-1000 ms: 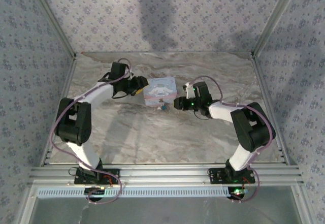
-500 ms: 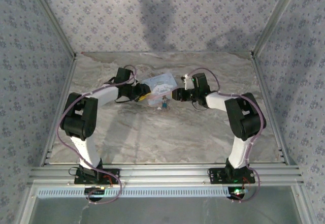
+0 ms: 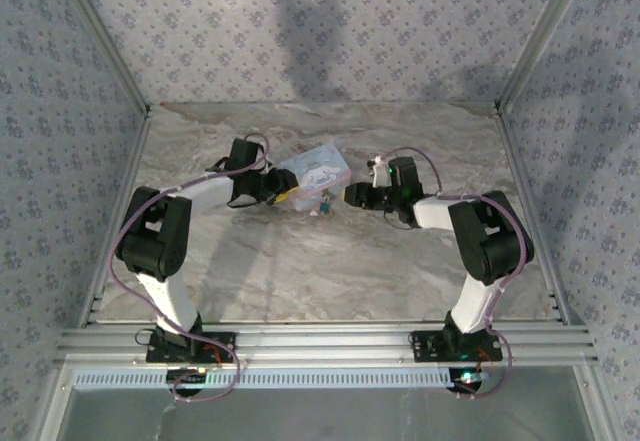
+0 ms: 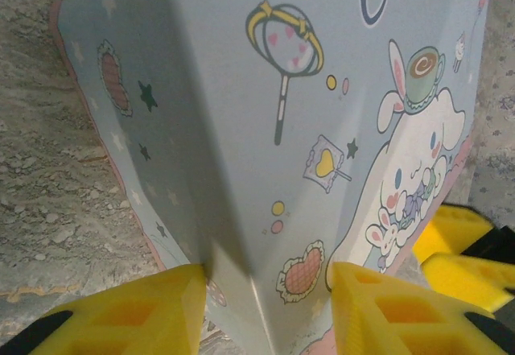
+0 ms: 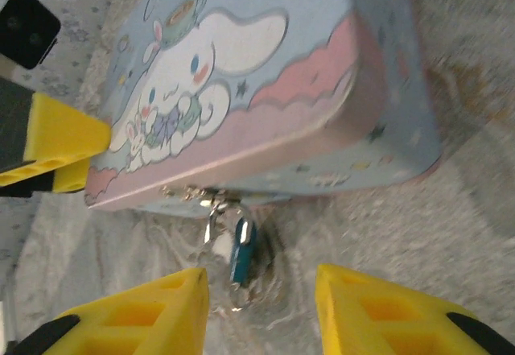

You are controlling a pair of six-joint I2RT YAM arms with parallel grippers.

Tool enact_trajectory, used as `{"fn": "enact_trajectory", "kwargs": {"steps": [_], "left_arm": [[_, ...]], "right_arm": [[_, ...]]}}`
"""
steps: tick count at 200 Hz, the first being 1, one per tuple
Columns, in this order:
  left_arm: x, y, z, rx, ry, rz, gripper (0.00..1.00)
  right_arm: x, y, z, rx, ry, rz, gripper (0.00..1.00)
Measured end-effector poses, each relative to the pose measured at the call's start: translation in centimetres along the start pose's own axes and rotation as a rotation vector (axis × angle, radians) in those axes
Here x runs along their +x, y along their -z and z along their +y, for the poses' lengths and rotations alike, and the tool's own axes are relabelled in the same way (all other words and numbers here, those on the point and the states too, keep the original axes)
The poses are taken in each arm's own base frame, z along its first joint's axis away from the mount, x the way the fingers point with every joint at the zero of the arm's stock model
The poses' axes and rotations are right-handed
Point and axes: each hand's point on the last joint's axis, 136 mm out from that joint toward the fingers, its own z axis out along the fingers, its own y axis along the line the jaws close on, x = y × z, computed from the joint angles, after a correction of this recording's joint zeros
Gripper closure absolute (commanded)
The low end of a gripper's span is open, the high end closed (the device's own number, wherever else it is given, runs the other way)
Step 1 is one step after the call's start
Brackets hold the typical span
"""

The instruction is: Unlock a padlock with a key

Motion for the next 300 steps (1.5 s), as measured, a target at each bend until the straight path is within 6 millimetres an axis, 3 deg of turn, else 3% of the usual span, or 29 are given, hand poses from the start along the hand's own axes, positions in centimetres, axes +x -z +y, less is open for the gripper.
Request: {"fn": "enact_trajectory", "kwargs": {"steps": [54,96,247,300], "left_arm": [[0.0,0.0,0.0,0.0,0.0,0.0,0.56],[0.0,0.0,0.0,-0.003,-0.001,-0.002,0.56],[0.0,0.0,0.0,0.001,0.0,-0.005,0.57],[0.0,0.1,0.0,-0.002,0.003,-0.008,0.57]], "right_arm": [[2.4,-1.9,1.8,-0.058,-0.065,0.033,0.6],[3.7,-3.4,0.6,-0.054,-0.146,0.054,0.63],[2.9,-5.4,0.5,-0.089,-0.27,0.008,0.81],[2.7,-5.7,0.5,-0.088,-0.306,-0.012,0.78]]}}
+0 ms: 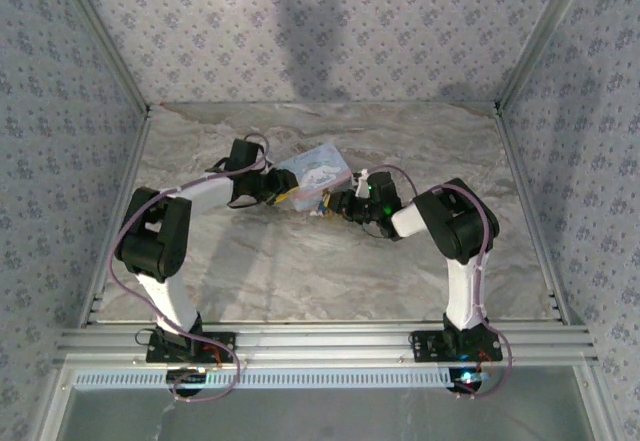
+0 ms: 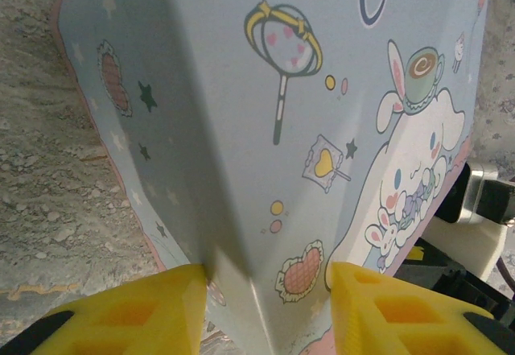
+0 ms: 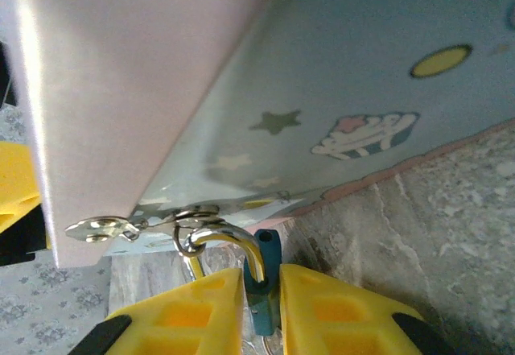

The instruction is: Unlock a padlock with a key

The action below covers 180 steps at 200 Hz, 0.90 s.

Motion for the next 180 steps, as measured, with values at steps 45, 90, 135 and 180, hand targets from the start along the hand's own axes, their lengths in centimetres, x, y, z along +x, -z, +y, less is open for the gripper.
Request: {"fn": "enact_trajectory", "kwargs": {"steps": [45,90,135,180], "left_arm": [[0.04,-0.03,-0.02,-0.001,-0.002,-0.005,0.57],[0.06,0.09,0.0,-0.003,-0.003,-0.01,0.57],[0.06,0.13,0.01,-0.004,-0.003,-0.012,0.57],[0.31,0.12,0.06,-0.004,-0.005,-0.009,0.57]], "right_arm": [[-0.12,-0.23,0.18,-0.004,-0.01,-0.016,0.8],[-0.29,-0.29,0.03,0.001,-0.026,-0.035,0.96],[-0.41,0.12,-0.1,-0.009,-0.049,-0.068,1.0],[-0.66,0.48,-0.26,-0.016,-0.069,-0.089,1.0]]}}
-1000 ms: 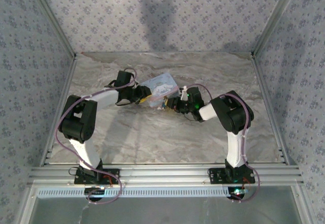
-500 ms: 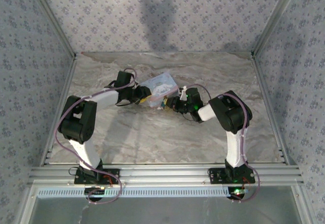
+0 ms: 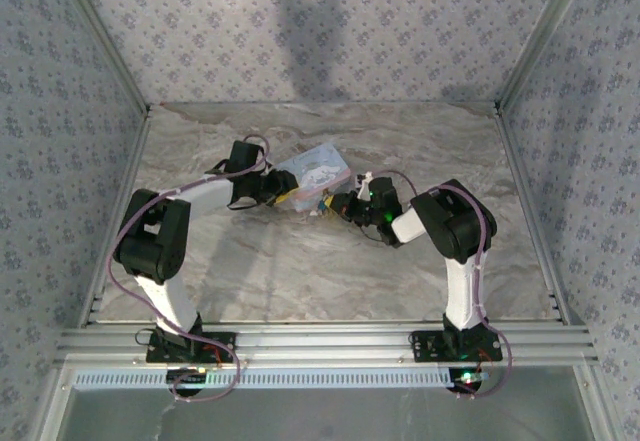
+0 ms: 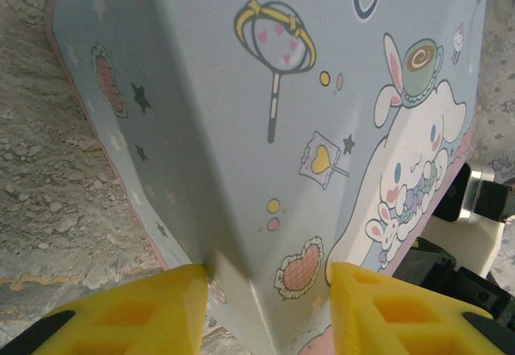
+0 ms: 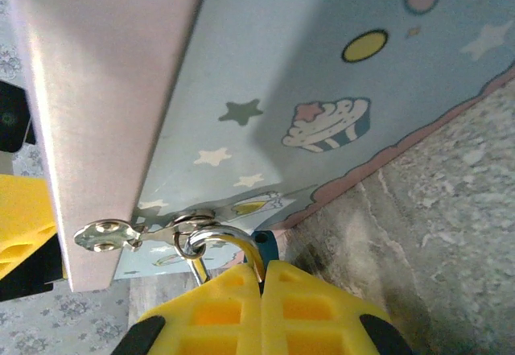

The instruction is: Unlock a padlock with a key

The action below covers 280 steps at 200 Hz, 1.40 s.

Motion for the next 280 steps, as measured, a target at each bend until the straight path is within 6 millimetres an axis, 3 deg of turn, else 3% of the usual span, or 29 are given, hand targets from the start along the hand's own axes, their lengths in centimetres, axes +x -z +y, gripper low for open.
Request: {"fn": "enact_trajectory", "kwargs": {"steps": [116,280], "left_arm": [[2.1,0.1,-0.4,-0.007,0.002,0.011,0.56],[2.7,-0.2,-0.7,-0.021,-0.013,0.015,0.52]], "right_arm": [[-0.9,0.6,-0.3,-0.008,-0.129,-0.041,1.0],[-2.4,0.9,-0.5,0.118,-0.129,-0.03,1.0]]}}
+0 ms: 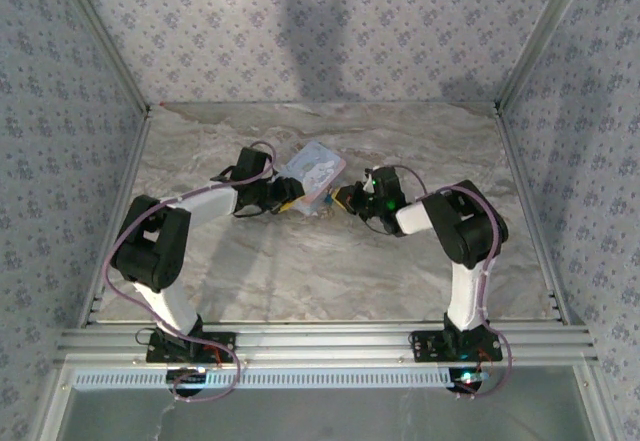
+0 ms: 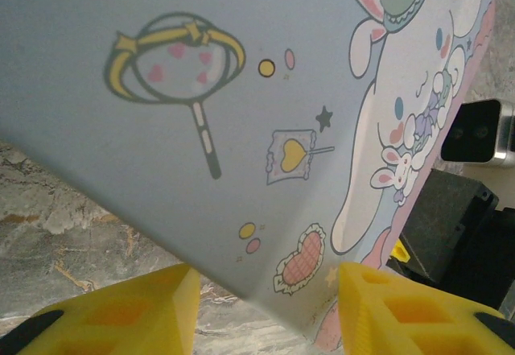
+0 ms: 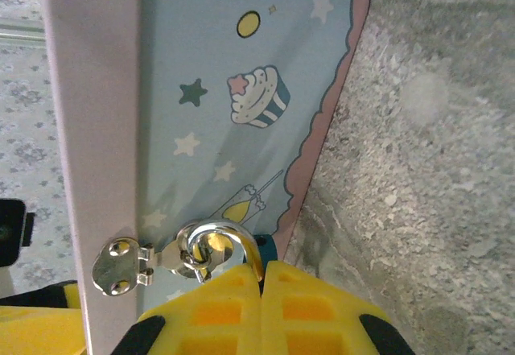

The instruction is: Unlock a padlock with a key

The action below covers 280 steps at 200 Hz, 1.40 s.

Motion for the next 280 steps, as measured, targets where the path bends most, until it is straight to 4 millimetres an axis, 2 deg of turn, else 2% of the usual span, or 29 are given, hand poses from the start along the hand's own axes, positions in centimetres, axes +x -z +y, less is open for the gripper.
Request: {"fn": "enact_trajectory", "kwargs": {"steps": [106,159,210,225,238,261,280], "left_arm": [[0.8,0.2,0.3,-0.007,-0.002,0.008,0.42],[1.1,0.6,1.2,-0.045,0.014,0.006,0.39],[0.7,2.0,0.1,-0.025,-0.013,-0.019,0.38],[0.4,2.5,-0.9,-0.018,-0.033,-0.023,0.38],[-0.6,3.0,-2.7,0.004,-0.066,-0.04,0.39],[-2.6,4.3,-7.6,0.077,-0.147,-0.091,0.39],[-3.9,4.3,-11.6,0.141,-0.211,-0.111,0.39]], "right_arm": [[-1.5,0.4,-0.4,0.068,0.028,-0.02,1.0],[-3.7,1.5,-1.4,0.116,0.027,-0.09,1.0],[-3.9,1.9,-1.7,0.125,0.037,-0.096,1.0],[-3.8,2.0,-1.8,0.13,0.042,-0.093,1.0],[-3.8,2.0,-1.8,0.131,0.046,-0.093,1.0],[-3.8,2.1,-1.8,0.134,0.053,-0.093,1.0],[-3.8,2.1,-1.8,0.135,0.056,-0.094,1.0]]}}
